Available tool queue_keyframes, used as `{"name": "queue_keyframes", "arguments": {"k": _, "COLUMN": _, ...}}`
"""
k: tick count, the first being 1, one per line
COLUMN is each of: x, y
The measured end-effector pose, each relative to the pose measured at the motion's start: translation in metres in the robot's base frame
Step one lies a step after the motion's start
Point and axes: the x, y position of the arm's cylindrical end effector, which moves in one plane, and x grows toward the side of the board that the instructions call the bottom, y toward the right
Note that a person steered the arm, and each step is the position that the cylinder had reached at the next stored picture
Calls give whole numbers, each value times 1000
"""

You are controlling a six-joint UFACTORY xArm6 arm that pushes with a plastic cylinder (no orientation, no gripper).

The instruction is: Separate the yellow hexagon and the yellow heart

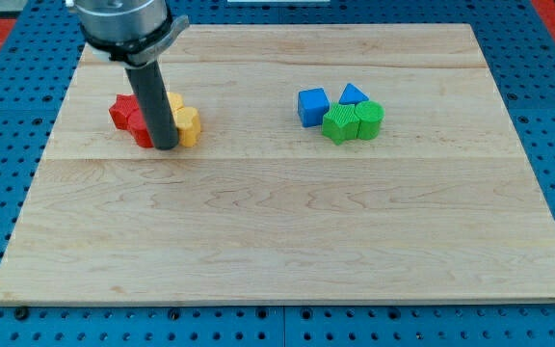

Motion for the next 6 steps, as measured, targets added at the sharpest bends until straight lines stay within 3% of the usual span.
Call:
{"name": "queue_keyframes", "arguments": {"k": 1, "x": -5, "y": 8}}
{"name": "queue_keyframes", "arguments": {"k": 2, "x": 29, "y": 31}}
{"name": "queue_keyframes", "arguments": {"k": 3, "x": 25, "y": 72}}
{"name": "queue_keyframes", "arguments": {"k": 6, "x": -37, "y": -4}}
